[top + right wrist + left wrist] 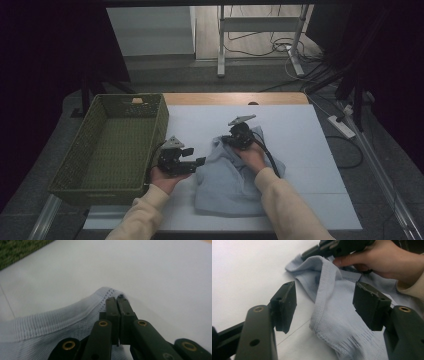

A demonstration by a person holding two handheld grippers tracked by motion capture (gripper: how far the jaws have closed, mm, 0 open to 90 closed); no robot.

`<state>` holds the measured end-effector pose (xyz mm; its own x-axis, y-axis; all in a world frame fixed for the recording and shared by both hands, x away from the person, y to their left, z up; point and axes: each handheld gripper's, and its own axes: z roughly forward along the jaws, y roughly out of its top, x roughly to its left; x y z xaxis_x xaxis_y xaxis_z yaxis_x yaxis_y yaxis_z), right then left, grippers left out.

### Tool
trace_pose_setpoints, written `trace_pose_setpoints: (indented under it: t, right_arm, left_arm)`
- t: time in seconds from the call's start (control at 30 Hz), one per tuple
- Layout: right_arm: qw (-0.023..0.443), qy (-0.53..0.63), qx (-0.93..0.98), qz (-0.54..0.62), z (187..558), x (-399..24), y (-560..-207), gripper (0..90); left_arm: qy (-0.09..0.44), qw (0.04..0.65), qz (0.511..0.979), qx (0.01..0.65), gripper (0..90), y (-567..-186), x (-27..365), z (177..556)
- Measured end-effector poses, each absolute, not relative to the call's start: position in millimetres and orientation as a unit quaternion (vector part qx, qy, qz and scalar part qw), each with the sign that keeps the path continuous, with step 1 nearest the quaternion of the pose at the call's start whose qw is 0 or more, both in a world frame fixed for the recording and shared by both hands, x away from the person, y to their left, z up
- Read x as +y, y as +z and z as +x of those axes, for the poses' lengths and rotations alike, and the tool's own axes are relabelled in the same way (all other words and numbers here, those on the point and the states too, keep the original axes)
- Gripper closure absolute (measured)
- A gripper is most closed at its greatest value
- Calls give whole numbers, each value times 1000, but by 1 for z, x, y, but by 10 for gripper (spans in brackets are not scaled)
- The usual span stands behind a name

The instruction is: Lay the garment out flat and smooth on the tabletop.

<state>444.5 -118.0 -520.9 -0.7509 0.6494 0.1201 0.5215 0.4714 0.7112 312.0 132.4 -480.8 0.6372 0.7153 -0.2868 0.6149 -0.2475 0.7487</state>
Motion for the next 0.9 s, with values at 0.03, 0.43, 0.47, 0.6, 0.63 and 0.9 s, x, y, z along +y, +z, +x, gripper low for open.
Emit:
trace_pose_setpoints:
  t: [0.03,0.43,0.47,0.6,0.63,0.9]
  right_arm:
    - [87,390,849,346,446,-120,-519,879]
    - [148,417,816,372,474,-113,-509,879]
    - [145,411,817,377,476,-112,-512,878]
    - [124,378,832,386,481,-107,-530,801]
    - [123,375,832,390,481,-108,-532,731]
    - [133,419,803,403,467,-138,-499,511]
  left_arm:
    - [56,445,788,422,356,-481,132,312]
    - [57,445,787,422,356,-481,133,312]
    - [57,445,788,422,356,-481,133,312]
    - [57,446,788,421,356,-481,133,312]
    - [57,446,788,421,356,-481,133,312]
    - [56,444,788,423,356,-481,133,312]
